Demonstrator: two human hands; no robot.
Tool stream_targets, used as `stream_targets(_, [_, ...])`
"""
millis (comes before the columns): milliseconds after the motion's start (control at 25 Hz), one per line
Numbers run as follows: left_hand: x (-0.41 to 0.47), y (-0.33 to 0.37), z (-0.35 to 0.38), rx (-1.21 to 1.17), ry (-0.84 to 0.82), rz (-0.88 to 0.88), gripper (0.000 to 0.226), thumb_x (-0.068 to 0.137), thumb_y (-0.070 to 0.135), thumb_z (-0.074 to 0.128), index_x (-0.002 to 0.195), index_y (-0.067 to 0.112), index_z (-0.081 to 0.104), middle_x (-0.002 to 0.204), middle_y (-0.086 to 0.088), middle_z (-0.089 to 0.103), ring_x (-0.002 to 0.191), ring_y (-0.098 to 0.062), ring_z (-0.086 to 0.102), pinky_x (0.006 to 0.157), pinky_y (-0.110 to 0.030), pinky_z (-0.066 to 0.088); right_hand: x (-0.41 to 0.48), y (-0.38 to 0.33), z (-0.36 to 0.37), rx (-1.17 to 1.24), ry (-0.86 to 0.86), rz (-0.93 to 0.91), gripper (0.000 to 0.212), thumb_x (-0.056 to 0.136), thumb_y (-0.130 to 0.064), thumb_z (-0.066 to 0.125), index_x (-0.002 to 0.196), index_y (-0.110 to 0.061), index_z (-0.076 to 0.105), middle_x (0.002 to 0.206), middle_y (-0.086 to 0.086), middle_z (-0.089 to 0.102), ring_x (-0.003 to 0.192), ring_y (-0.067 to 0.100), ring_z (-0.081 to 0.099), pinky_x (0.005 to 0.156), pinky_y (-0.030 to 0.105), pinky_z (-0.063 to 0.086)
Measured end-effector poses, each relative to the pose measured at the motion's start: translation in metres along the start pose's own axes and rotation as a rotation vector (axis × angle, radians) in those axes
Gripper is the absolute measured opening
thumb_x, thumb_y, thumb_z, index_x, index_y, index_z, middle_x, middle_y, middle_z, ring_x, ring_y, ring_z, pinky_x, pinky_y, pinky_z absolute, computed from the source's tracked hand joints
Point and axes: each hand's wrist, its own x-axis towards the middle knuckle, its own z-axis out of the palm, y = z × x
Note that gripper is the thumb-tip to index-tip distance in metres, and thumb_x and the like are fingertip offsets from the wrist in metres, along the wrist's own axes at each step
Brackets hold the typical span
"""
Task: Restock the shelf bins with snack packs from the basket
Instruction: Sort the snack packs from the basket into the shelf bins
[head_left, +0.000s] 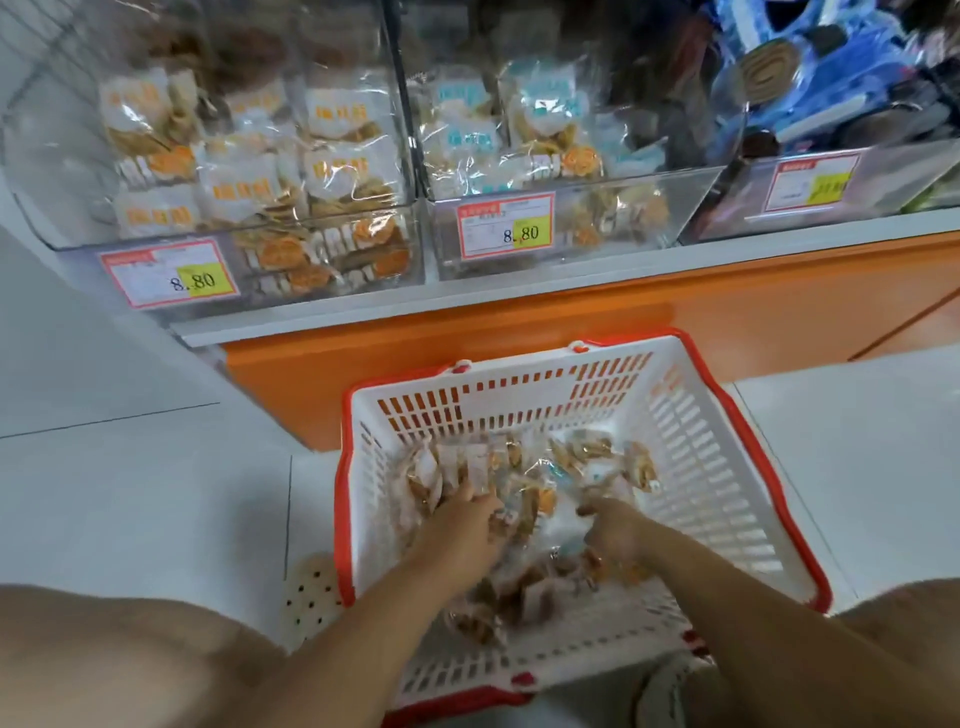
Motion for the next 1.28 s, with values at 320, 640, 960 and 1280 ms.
stream_targets(320, [-0.002, -0.02, 0.021, -0.135, -0.037, -0.153, 0.05, 0.093, 0.032, 0.062, 0.14, 0.023, 0.049, 0.142, -0.002, 0.042, 0.127, -0.021, 0.046, 0.103, -0.027, 0.038, 0.035, -0.034, 0.045, 0.666, 0.018, 0.123, 0.039, 0.088, -0.037, 0.067, 0.116, -0.01, 0.061, 0.108, 0.01, 0.064, 0.093, 0.021, 0.059, 0.079, 0.033, 0.049])
stream_targets(640, [0.016, -0.02, 0.012, -0.497, 0.02, -0.307, 0.046, 0.093, 0.044, 0.059, 0.135, 0.025, 0.052, 0.126, 0.008, 0.057, 0.113, -0.012, 0.056, 0.096, -0.027, 0.045, 0.02, -0.031, 0.007, 1.157, 0.065, -0.01, 0.012, 0.092, -0.014, 0.064, 0.1, -0.005, 0.063, 0.073, 0.009, 0.055, 0.07, 0.023, 0.055, 0.083, 0.041, 0.055])
stream_targets(960, [0.027, 0.017, -0.014, -1.351, 0.027, -0.235, 0.052, 0.077, 0.05, 0.075, 0.122, 0.025, 0.064, 0.115, 0.0, 0.072, 0.106, -0.021, 0.068, 0.086, -0.036, 0.057, -0.03, -0.018, -0.016, 1.245, -0.087, -0.319, 0.021, 0.086, -0.005, 0.067, 0.107, -0.006, 0.066, 0.095, 0.012, 0.072, 0.078, 0.024, 0.067, 0.082, 0.04, 0.058])
stream_targets(1280, [0.023, 0.034, -0.031, -1.527, 0.244, -0.257, 0.017, 0.089, 0.017, 0.067, 0.106, 0.013, 0.071, 0.105, -0.005, 0.074, 0.098, -0.026, 0.07, 0.079, -0.043, 0.059, -0.053, -0.019, -0.02, 1.191, -0.12, -0.374, 0.027, 0.068, -0.012, 0.076, 0.09, -0.004, 0.062, 0.09, 0.018, 0.063, 0.067, 0.022, 0.066, 0.067, 0.031, 0.06])
